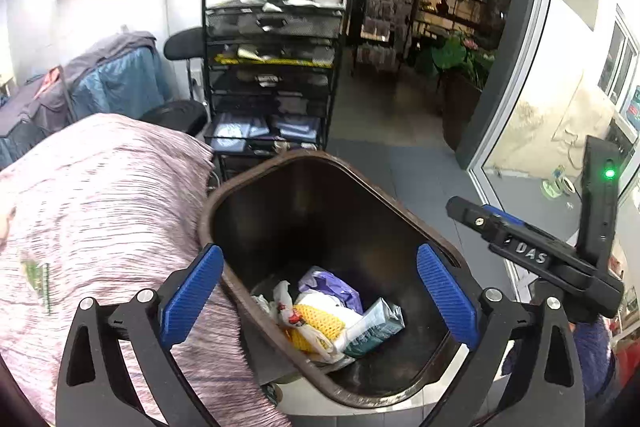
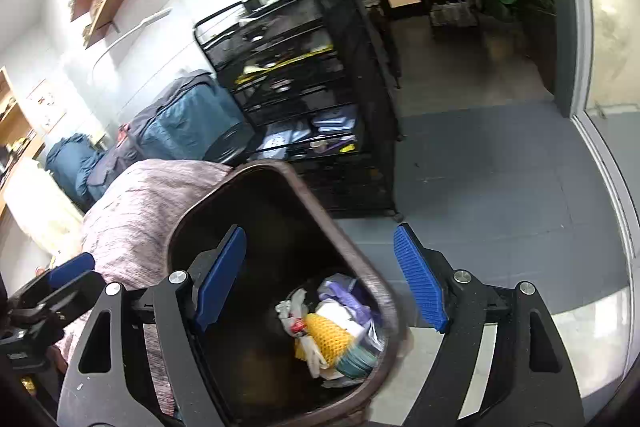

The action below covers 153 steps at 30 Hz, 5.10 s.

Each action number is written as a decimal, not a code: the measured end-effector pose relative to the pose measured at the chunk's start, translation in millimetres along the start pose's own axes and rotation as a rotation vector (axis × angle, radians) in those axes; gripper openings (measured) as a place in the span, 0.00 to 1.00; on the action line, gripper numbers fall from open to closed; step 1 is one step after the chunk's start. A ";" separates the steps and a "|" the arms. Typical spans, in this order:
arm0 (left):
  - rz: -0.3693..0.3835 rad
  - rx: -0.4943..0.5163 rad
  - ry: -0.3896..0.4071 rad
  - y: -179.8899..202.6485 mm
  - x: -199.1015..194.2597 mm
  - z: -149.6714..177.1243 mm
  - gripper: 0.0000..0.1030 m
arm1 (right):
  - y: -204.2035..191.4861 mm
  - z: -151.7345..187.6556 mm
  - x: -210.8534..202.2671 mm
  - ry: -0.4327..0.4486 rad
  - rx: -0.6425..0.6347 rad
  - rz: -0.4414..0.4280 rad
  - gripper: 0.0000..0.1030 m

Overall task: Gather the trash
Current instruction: 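Move both tools back over the candy wrapper and drink bottle, then grasp the green candy wrapper with the right gripper while the left grasps the drink bottle, then carry the green candy wrapper to the bin and open the right gripper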

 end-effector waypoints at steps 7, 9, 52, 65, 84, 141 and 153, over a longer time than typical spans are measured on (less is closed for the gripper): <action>-0.058 -0.033 0.030 -32.7 -29.3 6.5 0.94 | -41.3 15.3 6.8 -0.039 -0.064 -0.057 0.74; -0.076 -0.054 0.037 -45.5 -36.9 9.5 0.94 | -56.9 21.4 9.4 -0.055 -0.087 -0.079 0.74; -0.529 -0.287 -0.172 -352.2 -142.5 176.1 0.94 | -424.7 241.8 110.7 -0.489 -0.955 -0.289 0.82; -0.507 -0.119 -0.293 -416.6 -94.1 136.3 0.94 | -432.8 265.5 177.7 -0.541 -1.098 -0.145 0.66; -0.472 0.040 -0.423 -407.8 -32.7 114.7 0.62 | -428.4 237.2 155.9 -0.564 -0.910 -0.338 0.14; -0.257 -0.242 0.123 -158.3 -159.9 95.8 0.59 | -198.0 97.3 -2.5 -0.264 -0.298 -0.363 0.14; -0.123 -0.191 0.099 -110.5 -113.1 70.0 0.59 | -114.7 57.6 9.9 -0.186 -0.172 -0.217 0.14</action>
Point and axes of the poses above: each gripper's, at about its wrist camera, not at the fingertips, and x roughly the way its jaws point, y to its right, z to its underside, the point moved 9 cm from there along x, roughly the way its jaws point, and after that the axes turned 10 degrees about x, right-handed, at the moved point
